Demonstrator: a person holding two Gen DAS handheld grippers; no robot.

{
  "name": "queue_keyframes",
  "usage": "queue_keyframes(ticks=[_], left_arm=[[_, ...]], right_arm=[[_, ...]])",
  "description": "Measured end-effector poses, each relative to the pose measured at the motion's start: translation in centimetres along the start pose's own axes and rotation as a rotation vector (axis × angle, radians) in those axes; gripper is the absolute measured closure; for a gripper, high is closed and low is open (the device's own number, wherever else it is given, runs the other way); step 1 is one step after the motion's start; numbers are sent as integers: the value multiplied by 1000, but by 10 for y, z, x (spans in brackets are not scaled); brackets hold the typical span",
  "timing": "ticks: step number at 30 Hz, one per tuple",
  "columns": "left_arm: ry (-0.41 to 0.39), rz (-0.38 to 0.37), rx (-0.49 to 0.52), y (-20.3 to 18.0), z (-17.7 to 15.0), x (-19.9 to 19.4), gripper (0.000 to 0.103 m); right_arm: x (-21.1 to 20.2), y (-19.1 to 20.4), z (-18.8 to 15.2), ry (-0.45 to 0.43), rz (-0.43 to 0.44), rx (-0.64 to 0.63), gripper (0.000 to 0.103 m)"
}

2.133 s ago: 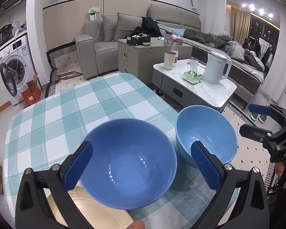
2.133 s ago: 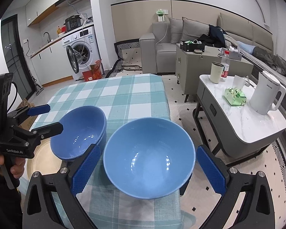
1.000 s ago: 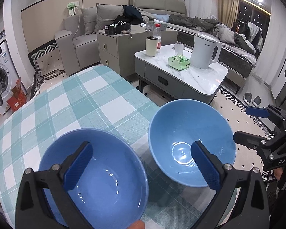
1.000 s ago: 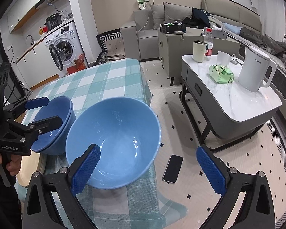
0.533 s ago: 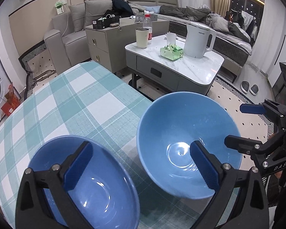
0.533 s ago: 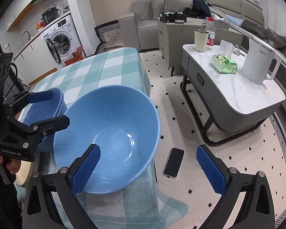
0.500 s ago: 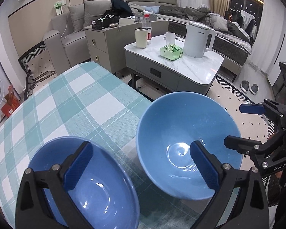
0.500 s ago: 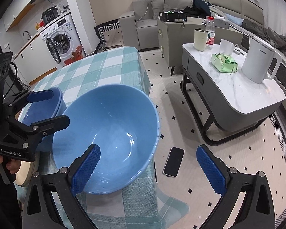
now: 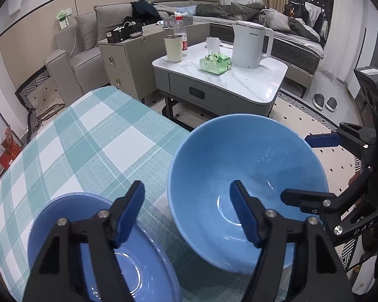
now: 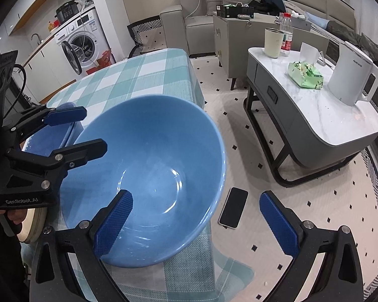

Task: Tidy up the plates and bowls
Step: 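Close both grippers on the light blue bowl rim, then lift the light blue bowl off the cloth with both grippers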

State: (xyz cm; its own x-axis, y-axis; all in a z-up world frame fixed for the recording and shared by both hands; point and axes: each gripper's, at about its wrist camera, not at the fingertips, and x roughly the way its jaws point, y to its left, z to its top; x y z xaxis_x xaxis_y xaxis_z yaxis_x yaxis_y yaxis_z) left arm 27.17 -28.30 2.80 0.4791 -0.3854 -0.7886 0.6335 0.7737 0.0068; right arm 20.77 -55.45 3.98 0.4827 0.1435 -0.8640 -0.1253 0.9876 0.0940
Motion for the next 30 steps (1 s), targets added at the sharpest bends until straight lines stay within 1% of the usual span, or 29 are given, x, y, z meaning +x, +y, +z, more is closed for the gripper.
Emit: queue_keyframes(ticks=[3,8,16,27,29,30], left_arm=[[17,-4,2,-1,-1,5,46],[29,-23,-3,-2,-3,8,49],[39,-16,19,-9,-6,8,49],[40,-26,28,-11,-9,5,49],[40,-27,30,-12,-10,4,49],[39,-27,31,-12,-11,4,49]], right_arm=[[4,1,0,9,7,2,1],[8,1,-3,20,17,3,1],[10,1,-8,23,34,11,1],[3,2,-13,18,48,10,2],[1,3,-15,14,52,7,3],[0,4,-16,12,55,4,5]])
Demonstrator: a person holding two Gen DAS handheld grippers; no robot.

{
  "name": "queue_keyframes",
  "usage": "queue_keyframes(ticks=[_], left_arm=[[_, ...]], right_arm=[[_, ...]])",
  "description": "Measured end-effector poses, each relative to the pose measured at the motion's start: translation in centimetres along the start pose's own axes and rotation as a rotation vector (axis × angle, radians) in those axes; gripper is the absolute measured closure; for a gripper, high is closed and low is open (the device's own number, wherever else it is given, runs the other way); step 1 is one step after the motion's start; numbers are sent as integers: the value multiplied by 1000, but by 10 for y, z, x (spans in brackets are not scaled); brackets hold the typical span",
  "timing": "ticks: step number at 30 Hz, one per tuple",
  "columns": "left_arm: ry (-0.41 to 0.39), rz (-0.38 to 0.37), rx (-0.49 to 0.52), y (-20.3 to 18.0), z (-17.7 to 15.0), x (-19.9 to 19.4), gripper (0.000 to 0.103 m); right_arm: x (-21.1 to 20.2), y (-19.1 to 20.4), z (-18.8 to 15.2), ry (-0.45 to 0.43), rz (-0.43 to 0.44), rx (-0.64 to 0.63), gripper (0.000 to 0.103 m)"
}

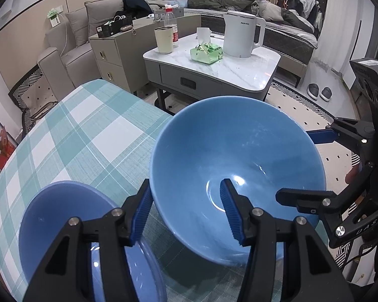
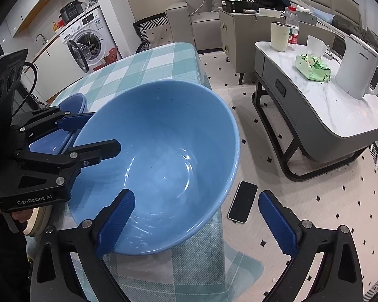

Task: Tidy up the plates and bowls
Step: 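Lift the light blue bowl off the cloth with both grippers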

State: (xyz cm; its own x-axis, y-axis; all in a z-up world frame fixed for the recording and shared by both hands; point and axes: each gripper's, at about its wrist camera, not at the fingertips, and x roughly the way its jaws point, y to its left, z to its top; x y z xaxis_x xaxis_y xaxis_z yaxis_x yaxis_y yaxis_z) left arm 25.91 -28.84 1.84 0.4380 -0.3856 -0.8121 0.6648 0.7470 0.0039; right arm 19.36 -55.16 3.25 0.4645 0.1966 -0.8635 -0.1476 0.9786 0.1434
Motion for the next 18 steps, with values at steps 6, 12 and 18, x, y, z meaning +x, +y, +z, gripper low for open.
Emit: queue_keyframes(ticks=[6,12,18], left_arm=[[-2,-12,-8,0,-1,-3,49],[-2,-13,-8,0,-2,-3,49],[-4,-15,-7,-2,-4,-6,49]], right_arm=[[-5,6,-1,-7,13,-17,19],[-7,11,-2,-6,17,-36,26],[-9,14,-2,-7,14,-49,34]])
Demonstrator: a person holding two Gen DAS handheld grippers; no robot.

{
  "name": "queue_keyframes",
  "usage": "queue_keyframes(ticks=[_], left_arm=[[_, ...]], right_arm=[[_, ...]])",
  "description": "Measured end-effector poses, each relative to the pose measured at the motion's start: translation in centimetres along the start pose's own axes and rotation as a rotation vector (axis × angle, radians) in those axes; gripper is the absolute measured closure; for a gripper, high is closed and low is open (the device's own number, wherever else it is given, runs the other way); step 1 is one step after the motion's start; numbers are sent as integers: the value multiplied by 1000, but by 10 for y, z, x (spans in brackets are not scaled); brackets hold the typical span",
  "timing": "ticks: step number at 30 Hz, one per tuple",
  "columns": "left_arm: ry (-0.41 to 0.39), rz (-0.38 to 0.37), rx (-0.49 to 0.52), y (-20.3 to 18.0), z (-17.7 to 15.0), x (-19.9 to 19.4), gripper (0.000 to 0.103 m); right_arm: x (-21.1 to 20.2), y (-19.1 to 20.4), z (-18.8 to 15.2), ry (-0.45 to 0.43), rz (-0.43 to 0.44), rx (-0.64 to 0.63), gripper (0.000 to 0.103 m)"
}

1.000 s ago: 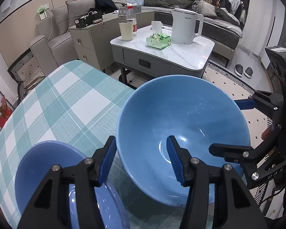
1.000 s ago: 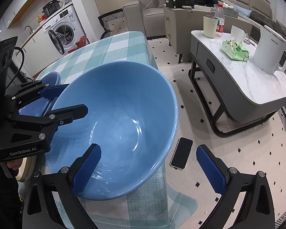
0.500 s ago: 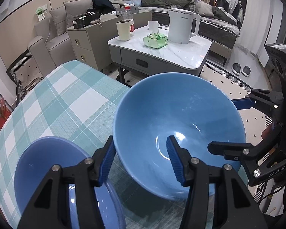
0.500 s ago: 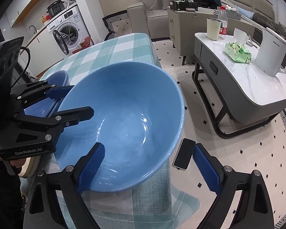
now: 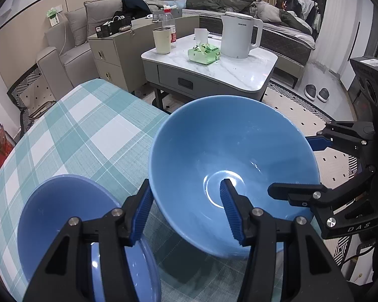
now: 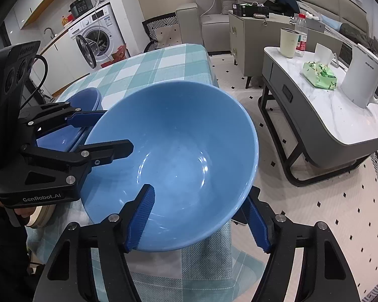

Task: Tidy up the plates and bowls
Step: 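Lift the light blue bowl off the cloth with both grippers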

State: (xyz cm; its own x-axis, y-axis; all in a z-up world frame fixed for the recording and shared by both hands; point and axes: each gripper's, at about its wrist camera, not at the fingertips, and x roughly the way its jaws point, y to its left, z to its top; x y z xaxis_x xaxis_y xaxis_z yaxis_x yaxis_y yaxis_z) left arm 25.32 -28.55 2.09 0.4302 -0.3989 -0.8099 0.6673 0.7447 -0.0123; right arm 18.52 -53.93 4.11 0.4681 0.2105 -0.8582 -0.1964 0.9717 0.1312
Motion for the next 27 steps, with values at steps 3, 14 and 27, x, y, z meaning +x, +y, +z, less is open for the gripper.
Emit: queue_keyframes(ticks=[3,14,27], left_arm=[[-1,4,0,-1,-1,-1,50],[2,19,-22,-2,-2,-2,53],[-2,32,-34,-3,-1,-5,56]], right_arm=[[-2,2,0,-6,-17,-7,36],[-4,-3,0,-26,-56,-4,50],[-6,-4,3,-38,-90,-5,58]])
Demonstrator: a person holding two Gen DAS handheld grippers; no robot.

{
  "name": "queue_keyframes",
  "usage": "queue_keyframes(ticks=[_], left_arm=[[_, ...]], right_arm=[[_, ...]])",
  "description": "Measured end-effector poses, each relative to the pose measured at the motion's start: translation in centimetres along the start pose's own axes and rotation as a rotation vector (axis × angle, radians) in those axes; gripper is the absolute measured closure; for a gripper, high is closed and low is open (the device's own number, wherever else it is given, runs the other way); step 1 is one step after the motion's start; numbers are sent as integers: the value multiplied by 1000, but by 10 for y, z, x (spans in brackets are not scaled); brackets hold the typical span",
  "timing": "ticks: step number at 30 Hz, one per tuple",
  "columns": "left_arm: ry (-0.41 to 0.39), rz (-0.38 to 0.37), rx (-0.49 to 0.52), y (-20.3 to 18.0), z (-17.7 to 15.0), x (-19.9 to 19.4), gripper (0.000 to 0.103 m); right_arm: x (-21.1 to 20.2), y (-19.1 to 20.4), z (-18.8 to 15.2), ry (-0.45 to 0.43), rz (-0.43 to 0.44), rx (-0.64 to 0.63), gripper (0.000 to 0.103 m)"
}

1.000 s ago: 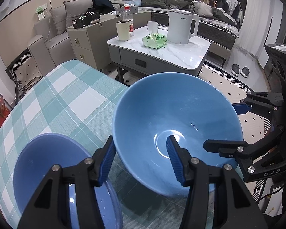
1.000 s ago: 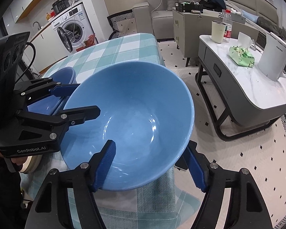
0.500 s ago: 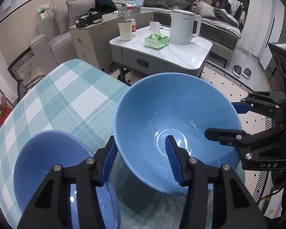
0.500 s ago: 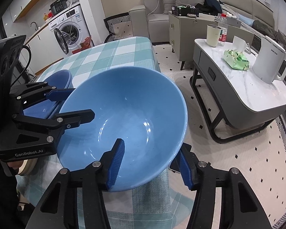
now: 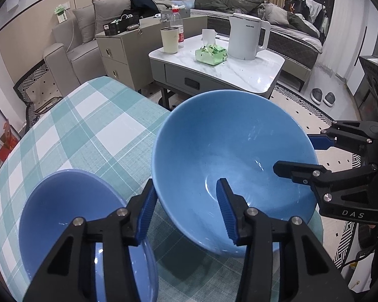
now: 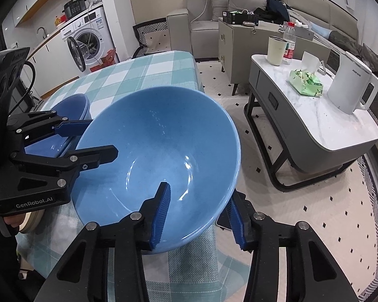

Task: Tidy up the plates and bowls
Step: 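Lift the light blue bowl off the cloth with both grippers, then carry the light blue bowl over the darker blue bowl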

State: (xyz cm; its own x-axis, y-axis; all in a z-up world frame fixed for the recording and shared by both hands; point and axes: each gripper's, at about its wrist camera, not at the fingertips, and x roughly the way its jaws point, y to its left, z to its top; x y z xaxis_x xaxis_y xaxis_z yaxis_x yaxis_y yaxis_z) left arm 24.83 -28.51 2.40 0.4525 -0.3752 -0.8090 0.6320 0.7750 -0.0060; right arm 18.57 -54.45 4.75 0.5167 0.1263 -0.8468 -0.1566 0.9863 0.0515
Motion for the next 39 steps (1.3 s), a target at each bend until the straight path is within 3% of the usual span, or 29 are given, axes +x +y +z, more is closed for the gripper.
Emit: queue_keyframes(ticks=[39], left_arm=[[-169,56,-67,22,14,-76,56]], right_arm=[[-68,37,36,-146,-25,-56,58]])
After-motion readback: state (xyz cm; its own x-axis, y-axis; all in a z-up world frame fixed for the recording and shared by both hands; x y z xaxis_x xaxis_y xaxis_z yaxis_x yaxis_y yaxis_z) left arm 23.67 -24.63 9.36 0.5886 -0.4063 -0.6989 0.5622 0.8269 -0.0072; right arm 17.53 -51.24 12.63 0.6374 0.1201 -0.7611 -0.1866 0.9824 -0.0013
